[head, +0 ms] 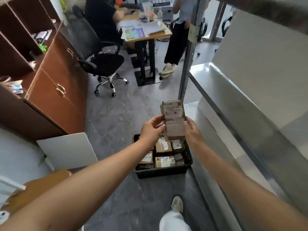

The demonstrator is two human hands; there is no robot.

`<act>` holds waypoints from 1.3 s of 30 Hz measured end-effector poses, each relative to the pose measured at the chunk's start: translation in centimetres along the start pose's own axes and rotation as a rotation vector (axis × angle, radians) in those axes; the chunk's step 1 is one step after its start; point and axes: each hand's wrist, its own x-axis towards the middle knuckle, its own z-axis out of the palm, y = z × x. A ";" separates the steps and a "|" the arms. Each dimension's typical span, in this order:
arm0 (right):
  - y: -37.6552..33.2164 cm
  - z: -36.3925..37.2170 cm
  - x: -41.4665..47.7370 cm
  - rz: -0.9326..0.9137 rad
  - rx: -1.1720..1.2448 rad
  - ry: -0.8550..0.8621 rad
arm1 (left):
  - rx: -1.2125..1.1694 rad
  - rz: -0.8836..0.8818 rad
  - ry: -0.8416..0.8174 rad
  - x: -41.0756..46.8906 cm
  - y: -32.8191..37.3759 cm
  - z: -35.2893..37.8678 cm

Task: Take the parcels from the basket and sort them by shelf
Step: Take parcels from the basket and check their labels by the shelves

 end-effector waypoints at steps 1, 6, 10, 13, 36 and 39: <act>1.1 -0.5 1.7 0.018 -0.005 0.000 | -0.001 -0.026 -0.001 1.5 -0.8 1.0; 7.2 -3.3 8.1 0.107 -0.047 -0.011 | -0.012 -0.186 0.018 8.1 -5.8 5.9; 12.7 -4.2 12.7 0.170 -0.081 0.009 | -0.042 -0.286 0.065 12.6 -10.6 9.1; 17.3 -4.1 15.4 0.261 -0.080 0.032 | -0.067 -0.351 0.081 15.1 -15.3 11.0; 53.8 1.8 27.8 0.479 -0.563 -0.023 | 0.059 -0.773 0.138 27.3 -55.9 17.6; 55.2 2.7 29.0 0.514 -0.585 -0.049 | 0.061 -0.754 0.135 27.3 -57.5 17.9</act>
